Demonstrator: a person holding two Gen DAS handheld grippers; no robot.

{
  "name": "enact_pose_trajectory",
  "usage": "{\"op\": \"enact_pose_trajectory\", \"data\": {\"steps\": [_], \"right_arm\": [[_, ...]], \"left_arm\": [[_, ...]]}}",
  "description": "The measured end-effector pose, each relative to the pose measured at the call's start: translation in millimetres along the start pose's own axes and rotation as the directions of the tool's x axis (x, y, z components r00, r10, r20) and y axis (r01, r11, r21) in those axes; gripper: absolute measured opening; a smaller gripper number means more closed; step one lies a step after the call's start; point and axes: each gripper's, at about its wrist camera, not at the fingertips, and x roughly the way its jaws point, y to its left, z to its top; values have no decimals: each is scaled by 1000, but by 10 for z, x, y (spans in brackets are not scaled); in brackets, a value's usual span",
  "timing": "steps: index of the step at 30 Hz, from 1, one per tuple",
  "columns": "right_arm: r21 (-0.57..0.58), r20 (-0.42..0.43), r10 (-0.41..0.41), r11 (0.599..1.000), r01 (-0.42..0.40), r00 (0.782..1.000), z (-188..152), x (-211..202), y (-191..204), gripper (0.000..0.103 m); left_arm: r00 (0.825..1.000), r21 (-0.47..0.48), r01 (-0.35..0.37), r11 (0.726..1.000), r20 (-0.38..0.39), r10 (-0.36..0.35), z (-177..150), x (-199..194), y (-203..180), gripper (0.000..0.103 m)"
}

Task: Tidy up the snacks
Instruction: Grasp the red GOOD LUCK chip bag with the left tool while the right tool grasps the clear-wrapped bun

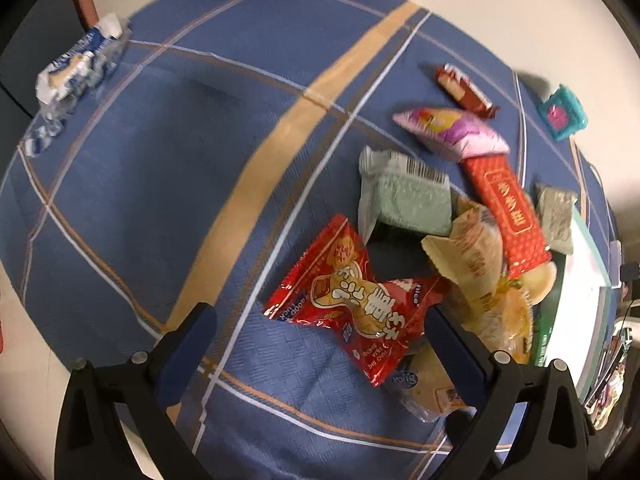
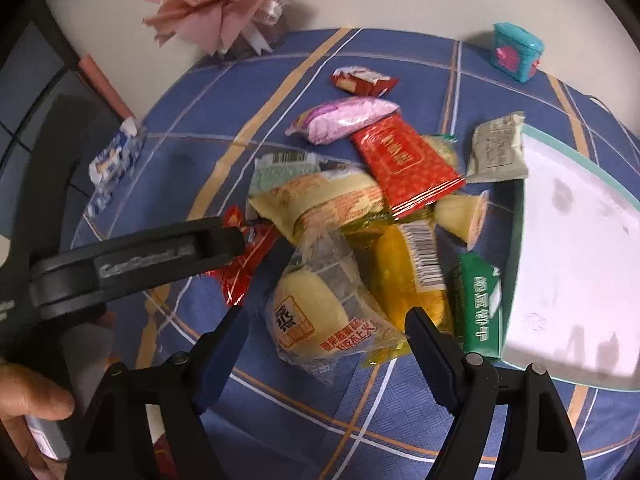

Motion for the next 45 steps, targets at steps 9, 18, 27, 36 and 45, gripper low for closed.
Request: {"op": "enact_pose_trajectory", "data": {"steps": [9,18,27,36,45], "right_arm": [[-49,-31,-23,999,22,999,6,145,74,82],[-84,-31,-31,996,28,999,1,264,152,82],[-5,-10,28,1000,-28,1000,85,276,56,65],[77,34,137,987,-139,990,208,175,-91,35],[65,67,174,982,-178,982,122,-63,-48,19]], "left_arm": [[999,16,20,1000,-28,-20,20,164,-43,85],[999,-1,9,1000,-52,-9,-9,248,-28,74],[999,-31,-4,1000,-46,3,-35,332,-1,56],[999,-36,-7,999,33,8,-57,129,-2,52],[994,-50,-14,999,112,19,-117,-268,23,52]]}}
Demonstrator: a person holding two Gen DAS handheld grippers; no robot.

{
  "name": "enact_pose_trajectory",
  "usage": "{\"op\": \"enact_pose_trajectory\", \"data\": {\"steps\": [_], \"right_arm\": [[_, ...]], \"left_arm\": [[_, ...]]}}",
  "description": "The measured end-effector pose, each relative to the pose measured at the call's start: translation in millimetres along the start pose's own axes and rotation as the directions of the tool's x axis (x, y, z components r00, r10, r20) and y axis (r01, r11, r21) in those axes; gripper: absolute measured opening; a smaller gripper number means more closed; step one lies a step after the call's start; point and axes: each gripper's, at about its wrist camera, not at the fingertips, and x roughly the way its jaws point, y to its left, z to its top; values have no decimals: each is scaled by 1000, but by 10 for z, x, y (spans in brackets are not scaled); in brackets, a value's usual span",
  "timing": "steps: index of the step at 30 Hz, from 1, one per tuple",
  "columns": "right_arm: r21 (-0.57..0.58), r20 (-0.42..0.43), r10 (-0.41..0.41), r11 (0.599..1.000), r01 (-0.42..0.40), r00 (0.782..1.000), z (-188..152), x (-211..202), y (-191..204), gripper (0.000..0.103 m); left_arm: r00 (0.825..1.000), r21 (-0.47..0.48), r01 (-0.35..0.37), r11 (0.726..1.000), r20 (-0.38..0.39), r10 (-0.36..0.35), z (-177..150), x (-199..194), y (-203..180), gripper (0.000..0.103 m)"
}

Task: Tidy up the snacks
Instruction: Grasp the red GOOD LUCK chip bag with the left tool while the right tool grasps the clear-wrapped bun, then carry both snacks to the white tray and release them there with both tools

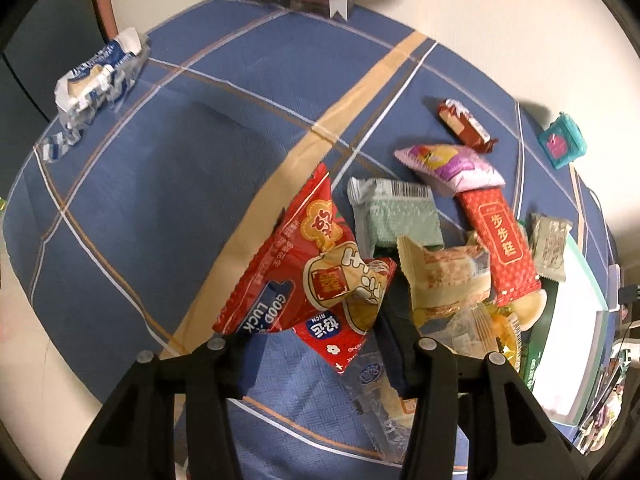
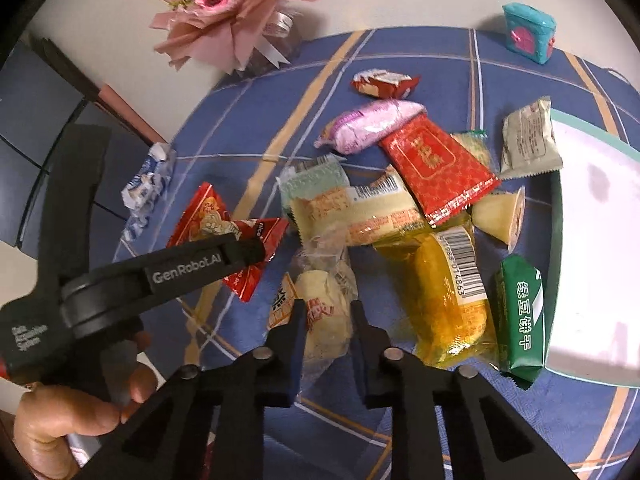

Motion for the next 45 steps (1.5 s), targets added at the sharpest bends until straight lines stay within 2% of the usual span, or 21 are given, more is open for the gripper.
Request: {"op": "enact_pose_trajectory", "data": {"steps": [8,21,26,31,34,36,40,43,45], "right_arm": [[-9,41,12,1000,-12,999,-60,-250,-27,17],[-1,149,45,999,-46,988,-19,-800,-192,16],[60,185,34,997,-46,982,22,-986,-465,16],[170,234,-18,985,-22,972,34,-1237,-971,15],[236,268,-81,972,16,960,4,-1428,-1286,15],[287,295,-73,958,-15,953,-15,-1562,-1518,10],[363,328,-129,932,1,936,-49,-1781,-1871,10],[416,330,-141,909,-10,933,-94,-1831,-2072,11],[441,308,-175,897,22,935,-106,-1818,-2151,11]], "left_arm": [[997,-7,-4,1000,82,5,63,-291,-16,52],[987,25,7,1000,163,-11,55,-425,-352,52],[986,79,6,997,165,-19,-11,-440,-586,52],[987,153,24,988,154,-48,-106,-437,-908,52],[987,206,40,978,145,-71,-179,-432,-1134,52],[987,245,47,968,139,-83,-233,-431,-1303,52],[986,334,59,941,130,-108,-361,-425,-1636,52],[986,393,63,917,116,-118,-465,-402,-1869,52],[986,433,75,898,100,-130,-529,-370,-2022,52]]}}
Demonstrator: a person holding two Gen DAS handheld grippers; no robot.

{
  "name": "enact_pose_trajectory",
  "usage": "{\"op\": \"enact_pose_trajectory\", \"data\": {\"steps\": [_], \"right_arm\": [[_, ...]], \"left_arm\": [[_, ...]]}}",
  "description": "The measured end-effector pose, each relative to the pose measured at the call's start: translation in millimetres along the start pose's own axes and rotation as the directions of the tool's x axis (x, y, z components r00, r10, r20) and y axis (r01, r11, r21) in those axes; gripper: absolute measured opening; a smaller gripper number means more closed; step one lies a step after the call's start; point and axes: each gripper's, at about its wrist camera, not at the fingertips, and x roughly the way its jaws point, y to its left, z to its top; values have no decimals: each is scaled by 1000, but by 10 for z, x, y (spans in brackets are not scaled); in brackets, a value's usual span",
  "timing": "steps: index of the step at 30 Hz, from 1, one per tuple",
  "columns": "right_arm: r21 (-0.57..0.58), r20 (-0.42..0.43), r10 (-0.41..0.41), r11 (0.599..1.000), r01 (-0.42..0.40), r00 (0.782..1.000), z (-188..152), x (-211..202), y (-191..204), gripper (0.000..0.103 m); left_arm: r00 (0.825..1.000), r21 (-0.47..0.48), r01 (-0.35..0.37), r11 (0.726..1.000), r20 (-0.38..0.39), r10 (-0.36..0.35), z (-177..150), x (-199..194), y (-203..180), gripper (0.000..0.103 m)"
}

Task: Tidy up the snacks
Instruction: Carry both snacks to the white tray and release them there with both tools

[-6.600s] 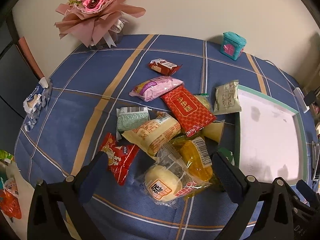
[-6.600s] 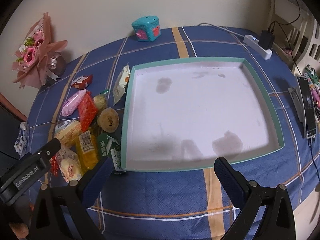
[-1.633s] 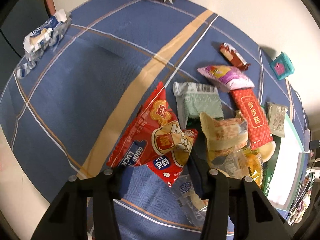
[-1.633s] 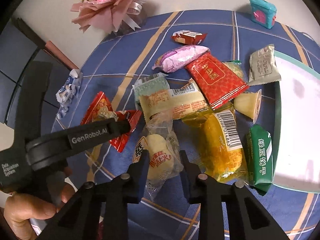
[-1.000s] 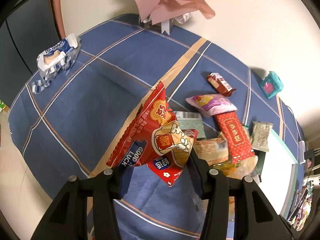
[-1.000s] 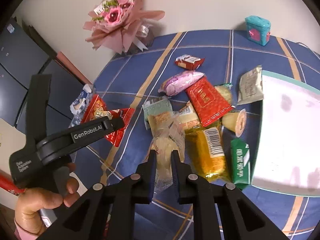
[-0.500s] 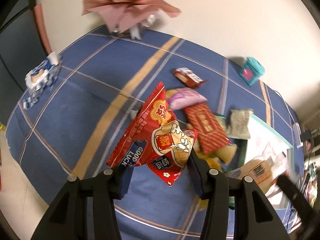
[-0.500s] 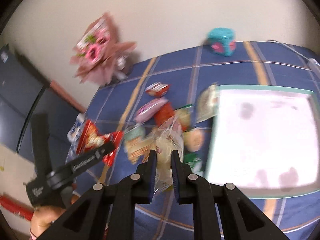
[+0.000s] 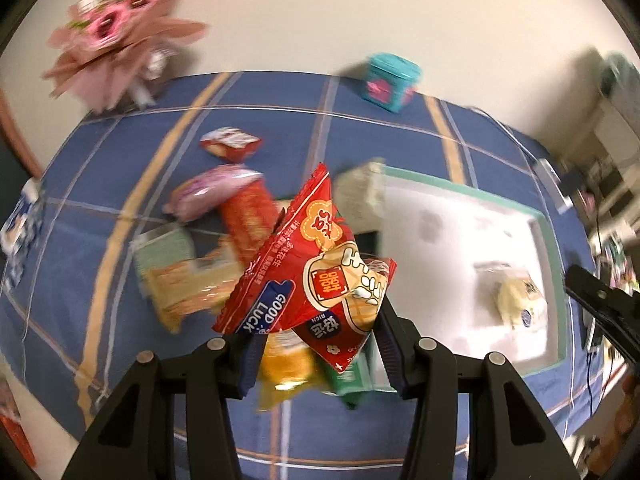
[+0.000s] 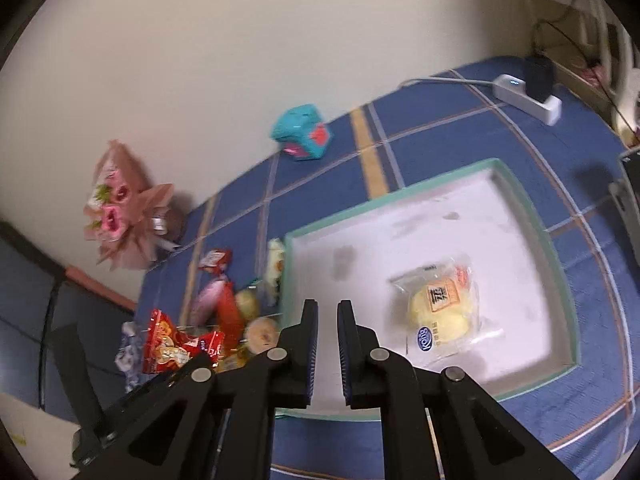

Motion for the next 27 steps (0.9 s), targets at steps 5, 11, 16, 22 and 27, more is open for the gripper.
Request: {"op": "enact_pose_trajectory", "data": {"steps": [5,11,16,22,27], "right_arm": [[4,-48,-104,995,105,993,-16,136,-125,11],[9,-91,-154,988,156,984,-60,355,-211,11],[8,-92,-187,982,189,978,-32,391,-240,11],[1,-82,-217,976,218,973,48,411,-269,11],[-3,-71,-239,971,239,968,118,407,-290,11]], "left_arm": [[999,87,13,996,-42,-10,-2,185,-317,52],[999,141,42,989,-40,-36,57,315,-565,52],[997,166,68,984,-42,-62,147,456,-750,52],[997,198,80,977,-21,-78,288,569,-947,54],[996,185,84,979,-16,-83,356,583,-967,66]]}}
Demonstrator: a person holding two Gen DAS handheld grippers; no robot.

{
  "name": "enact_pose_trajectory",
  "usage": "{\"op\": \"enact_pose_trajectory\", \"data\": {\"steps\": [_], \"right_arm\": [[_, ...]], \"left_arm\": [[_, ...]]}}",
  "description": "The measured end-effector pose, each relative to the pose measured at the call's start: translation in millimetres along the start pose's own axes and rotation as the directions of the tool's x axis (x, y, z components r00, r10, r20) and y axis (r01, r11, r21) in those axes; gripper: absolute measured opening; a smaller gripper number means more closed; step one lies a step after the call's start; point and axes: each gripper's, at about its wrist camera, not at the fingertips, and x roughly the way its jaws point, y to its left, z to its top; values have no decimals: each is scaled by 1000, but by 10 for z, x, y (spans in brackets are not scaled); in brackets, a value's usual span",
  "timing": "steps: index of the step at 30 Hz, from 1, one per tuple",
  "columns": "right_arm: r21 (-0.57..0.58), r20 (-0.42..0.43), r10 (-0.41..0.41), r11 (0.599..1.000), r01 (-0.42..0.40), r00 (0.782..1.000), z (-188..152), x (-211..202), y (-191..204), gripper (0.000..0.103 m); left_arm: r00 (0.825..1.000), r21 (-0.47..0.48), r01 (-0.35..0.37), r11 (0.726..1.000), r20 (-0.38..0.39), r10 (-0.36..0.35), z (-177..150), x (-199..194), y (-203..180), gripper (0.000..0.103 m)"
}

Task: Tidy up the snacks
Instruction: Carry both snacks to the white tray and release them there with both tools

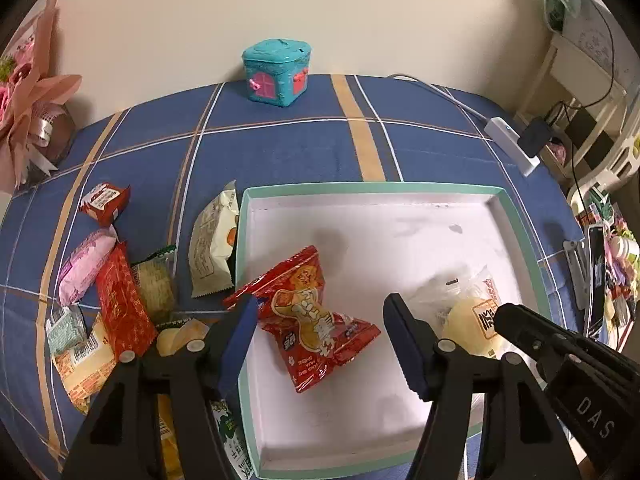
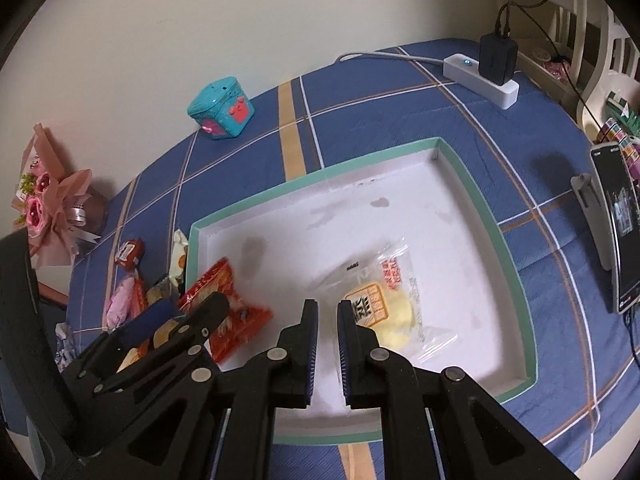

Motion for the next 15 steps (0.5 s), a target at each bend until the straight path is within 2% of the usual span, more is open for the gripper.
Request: {"op": "enact_pose_trajectory", "data": {"steps": [4,8,11,13,15], "right_arm": [[-4,3,-6,1000,6,1000,19,-13,0,11],[-19,-4,-27,999,26,1000,2,-4,27,11],[-27,-9,-60,998,60,998,-14,15,34,14],[-31,-16,-82,996,81,997,-28,39,28,27],[-29,-22,-99,995,98,995,-43,60,14,61]], "left_arm": [[1000,-32,-10,999,-12,10,7,-43,73,69],[996,-72,-74,995,-52,71,-30,-106,215,81],[990,-107,-130,986,-74,123,-76,-133,376,86],[985,-126,-164,978,-80,155,-103,-146,483,89],[980,-153,-187,970,-90,175,-136,-149,614,97]]}}
